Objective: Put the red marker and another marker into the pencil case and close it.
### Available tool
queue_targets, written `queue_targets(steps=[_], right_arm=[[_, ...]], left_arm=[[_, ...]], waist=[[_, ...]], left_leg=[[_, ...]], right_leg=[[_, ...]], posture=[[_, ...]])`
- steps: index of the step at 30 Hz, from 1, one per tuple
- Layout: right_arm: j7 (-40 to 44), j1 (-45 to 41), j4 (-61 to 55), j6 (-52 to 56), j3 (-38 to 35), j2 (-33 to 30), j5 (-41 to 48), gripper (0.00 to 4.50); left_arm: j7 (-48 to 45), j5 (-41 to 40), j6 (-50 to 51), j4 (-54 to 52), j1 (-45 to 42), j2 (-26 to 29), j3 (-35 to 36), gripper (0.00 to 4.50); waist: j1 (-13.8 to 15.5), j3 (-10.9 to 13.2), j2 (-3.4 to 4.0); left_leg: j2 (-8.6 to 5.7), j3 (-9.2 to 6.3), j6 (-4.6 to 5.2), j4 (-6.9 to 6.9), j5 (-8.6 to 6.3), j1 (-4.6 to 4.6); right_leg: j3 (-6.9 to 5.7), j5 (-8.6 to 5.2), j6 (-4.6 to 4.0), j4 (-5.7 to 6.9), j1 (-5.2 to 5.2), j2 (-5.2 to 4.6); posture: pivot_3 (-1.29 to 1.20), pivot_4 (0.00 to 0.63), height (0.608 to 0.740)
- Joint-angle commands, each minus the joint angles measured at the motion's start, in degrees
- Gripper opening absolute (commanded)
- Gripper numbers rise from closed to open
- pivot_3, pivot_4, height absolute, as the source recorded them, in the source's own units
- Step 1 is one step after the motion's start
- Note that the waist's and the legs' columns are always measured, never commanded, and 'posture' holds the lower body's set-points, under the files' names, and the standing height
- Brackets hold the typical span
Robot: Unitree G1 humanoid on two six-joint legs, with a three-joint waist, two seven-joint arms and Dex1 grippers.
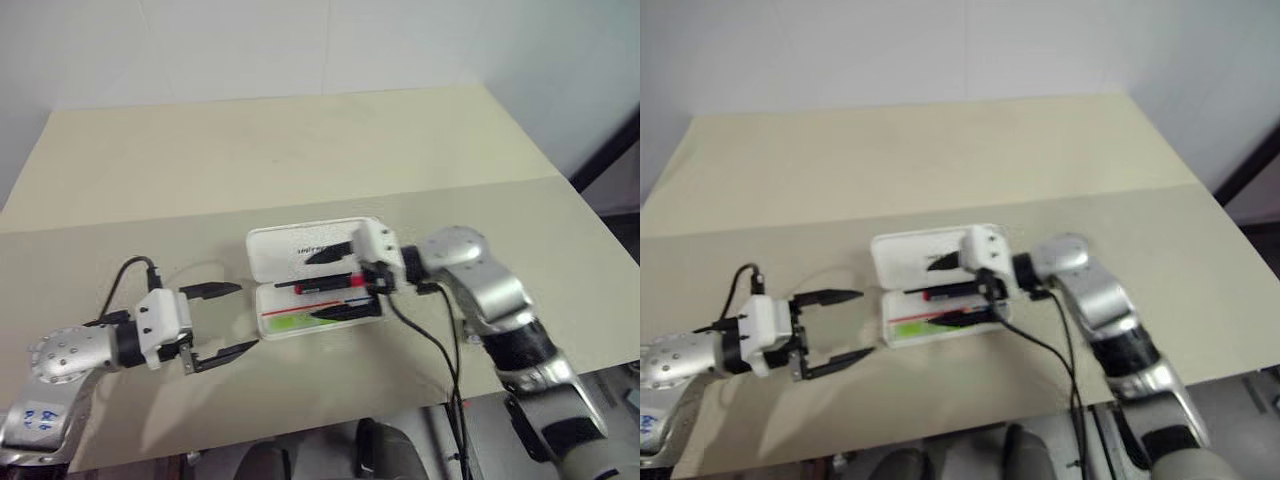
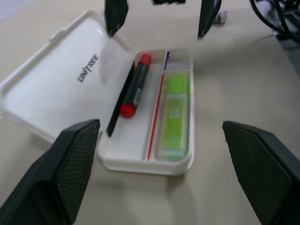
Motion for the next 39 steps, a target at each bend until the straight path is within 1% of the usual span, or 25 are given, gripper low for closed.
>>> queue_targets(steps=[1, 4, 7, 11, 14, 17, 19, 21, 23, 29, 34, 36, 39], right_arm=[[-3.20, 6.78, -11.36, 6.43, -9.70, -4.94, 7.65, 4.48], [-7.23, 13.50, -17.67, 10.14, -16.52, -8.52, 11.05, 4.48], [-12.67, 19.81, -22.72, 13.03, -23.91, -10.41, 13.35, 4.48], [-18.95, 29.41, -28.20, 13.88, -32.36, -10.42, 14.33, 4.48], [-21.62, 36.12, -31.43, 14.81, -37.84, -10.71, 15.47, 4.48], [-24.80, 41.35, -34.18, 16.68, -42.40, -11.16, 16.06, 4.48], [-27.04, 43.25, -35.52, 18.19, -44.37, -11.40, 16.65, 4.48], [-28.90, 44.53, -36.47, 19.20, -45.25, -11.32, 17.01, 4.48], [-31.70, 47.65, -38.13, 19.99, -45.58, -9.78, 16.38, 4.48], [-42.93, 56.48, -41.72, 24.28, -43.94, -2.89, 14.38, 4.48], [-49.07, 59.09, -41.06, 22.55, -39.26, 1.55, 10.42, 4.48], [-50.33, 59.37, -40.52, 21.59, -37.65, 2.49, 8.97, 4.48], [-52.78, 59.35, -38.83, 20.48, -35.34, 5.57, 7.90, 4.48]], left_arm=[[1.23, 0.15, 0.01, -2.78, -1.31, -1.33, -2.58, 4.50], [1.77, 0.26, -0.07, -2.99, -0.95, -2.51, -4.26, 4.50], [2.53, 0.52, 0.13, -4.05, -0.20, -3.61, -5.89, 4.50], [3.57, 0.42, 0.61, -3.96, -1.44, -5.34, -8.63, 4.50], [4.21, 0.44, 1.16, -4.98, -2.06, -6.21, -10.41, 4.50], [4.81, 0.23, 1.84, -6.04, -1.96, -6.35, -11.30, 4.50], [5.08, 0.04, 2.43, -6.55, -1.99, -6.25, -11.56, 4.50], [5.19, -0.02, 2.76, -6.64, -2.07, -6.19, -11.79, 4.50], [4.90, -0.34, 3.37, -7.03, -1.95, -5.83, -11.97, 4.50], [4.29, -0.76, 4.96, -5.87, -5.85, -5.27, -11.70, 4.50], [3.25, -1.29, 5.78, -5.16, -7.76, -4.23, -10.84, 4.50], [2.89, -1.38, 5.94, -4.92, -8.02, -3.82, -10.48, 4.50], [2.39, -1.64, 6.69, -4.93, -8.64, -3.09, -9.94, 4.50]], waist=[[0.33, 0.04, 0.06], [0.55, 0.03, 0.05], [0.56, 0.01, 0.02], [0.85, -0.02, -0.03], [1.33, -0.06, -0.08], [1.74, -0.08, -0.11], [1.89, -0.09, -0.12], [1.91, -0.10, -0.13], [1.96, -0.11, -0.13], [2.25, -0.20, -0.22], [1.72, -0.25, -0.12], [1.73, -0.26, -0.05], [1.82, -0.27, -0.07]], left_leg=[[0.00, 0.01, 0.01, -0.01, -0.02, -0.01], [0.01, 0.01, 0.00, -0.04, -0.03, 0.00], [0.01, 0.12, 0.05, -0.02, -0.06, -0.03], [0.01, 0.15, 0.09, -0.01, -0.09, 0.00], [0.00, 0.12, 0.09, 0.01, -0.08, 0.02], [-0.01, 0.13, 0.11, 0.02, -0.09, 0.04], [-0.01, 0.14, 0.12, 0.02, -0.10, 0.04], [-0.02, 0.14, 0.13, 0.02, -0.10, 0.04], [-0.01, 0.13, 0.14, 0.02, -0.11, 0.04], [-0.03, 0.08, 0.17, 0.02, -0.13, 0.00], [0.01, 0.06, 0.18, 0.01, -0.13, 0.08], [0.03, 0.03, 0.18, 0.00, -0.13, 0.08], [0.04, 0.00, 0.18, 0.00, -0.13, 0.08]], right_leg=[[0.00, 0.00, 0.00, -0.02, 0.00, 0.00], [-0.02, 0.00, 0.00, -0.03, 0.00, 0.00], [0.03, 0.00, 0.00, -0.05, 0.06, -0.01], [0.13, -0.01, -0.01, -0.04, 0.15, 0.00], [0.15, 0.02, -0.05, 0.00, 0.16, 0.00], [0.20, 0.03, -0.07, 0.00, 0.15, 0.01], [0.21, 0.03, -0.07, -0.01, 0.15, 0.01], [0.21, 0.02, -0.08, -0.02, 0.14, 0.02], [0.21, 0.01, -0.10, -0.03, 0.14, 0.05], [0.22, -0.02, -0.16, -0.02, 0.15, 0.05], [0.34, -0.03, -0.17, -0.01, 0.12, 0.18], [0.36, -0.04, -0.19, 0.00, 0.10, 0.22], [0.37, -0.05, -0.23, 0.00, 0.09, 0.26]], posture=[[0.00, 0.150, 0.740], [0.00, 0.150, 0.740], [0.00, 0.150, 0.740], [0.00, 0.150, 0.740], [0.00, 0.150, 0.740], [0.00, 0.150, 0.740], [0.00, 0.150, 0.740], [0.00, 0.150, 0.740], [0.00, 0.150, 0.740], [0.00, 0.150, 0.740], [0.00, 0.150, 0.740], [0.00, 0.150, 0.740], [0.00, 0.150, 0.740]])
